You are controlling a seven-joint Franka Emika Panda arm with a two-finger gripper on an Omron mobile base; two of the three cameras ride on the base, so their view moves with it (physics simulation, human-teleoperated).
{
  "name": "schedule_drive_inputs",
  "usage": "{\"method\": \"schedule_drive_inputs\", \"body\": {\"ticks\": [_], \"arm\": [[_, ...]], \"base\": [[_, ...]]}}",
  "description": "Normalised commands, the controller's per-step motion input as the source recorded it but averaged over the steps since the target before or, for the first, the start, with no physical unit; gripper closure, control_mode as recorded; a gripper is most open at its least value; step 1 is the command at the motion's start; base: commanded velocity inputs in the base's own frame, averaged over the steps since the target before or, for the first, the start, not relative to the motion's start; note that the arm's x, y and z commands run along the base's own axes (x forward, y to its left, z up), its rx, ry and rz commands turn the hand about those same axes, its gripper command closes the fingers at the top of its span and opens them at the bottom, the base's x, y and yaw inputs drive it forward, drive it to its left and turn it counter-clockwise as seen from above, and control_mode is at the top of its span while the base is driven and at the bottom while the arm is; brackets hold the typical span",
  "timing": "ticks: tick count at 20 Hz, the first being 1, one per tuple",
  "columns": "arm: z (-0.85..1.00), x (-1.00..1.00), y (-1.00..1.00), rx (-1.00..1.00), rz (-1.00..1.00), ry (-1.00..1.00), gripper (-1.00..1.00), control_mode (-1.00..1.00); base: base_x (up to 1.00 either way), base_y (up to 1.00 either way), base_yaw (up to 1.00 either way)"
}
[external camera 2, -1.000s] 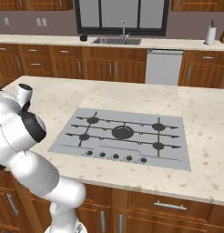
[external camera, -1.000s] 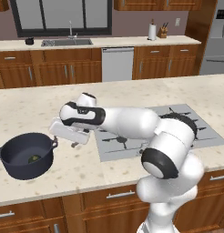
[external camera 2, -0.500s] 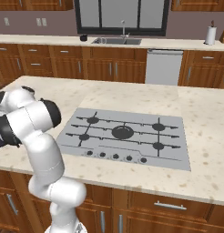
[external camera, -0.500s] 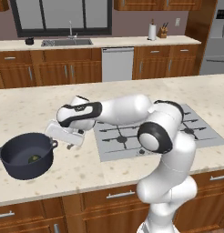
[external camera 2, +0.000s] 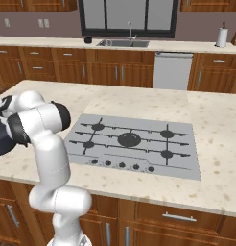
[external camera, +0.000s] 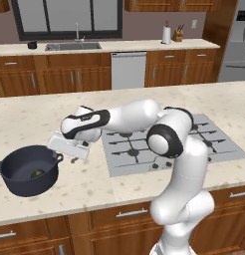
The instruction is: Turn on the sink faucet. Then move the squash from the counter to the sink. Turn off the sink. Move the vegetable from the sink to the pot next to the stove. Finally move the pot to the front right burner.
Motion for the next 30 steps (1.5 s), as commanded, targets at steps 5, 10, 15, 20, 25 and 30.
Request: {"method": "schedule_drive_inputs", "body": {"ticks": [5, 10, 15, 20, 25, 30], "arm": [[-0.14, 0.14, 0.12, 0.0, 0.0, 0.0, -1.0, -1.0], [-0.12, 0.15, 0.19, 0.0, 0.0, 0.0, -1.0, -1.0], [-0.04, 0.04, 0.16, 0.0, 0.0, 0.0, -1.0, -1.0], [0.0, -0.05, 0.02, 0.0, 0.0, 0.0, -1.0, -1.0], [0.0, -0.12, 0.0, 0.0, 0.0, 0.0, -1.0, -1.0], [0.0, -0.1, 0.0, 0.0, 0.0, 0.0, -1.0, -1.0]], "base": [[0.0, 0.0, 0.0], [0.0, 0.0, 0.0], [0.0, 0.0, 0.0], [0.0, 0.0, 0.0], [0.0, 0.0, 0.0], [0.0, 0.0, 0.0]]}}
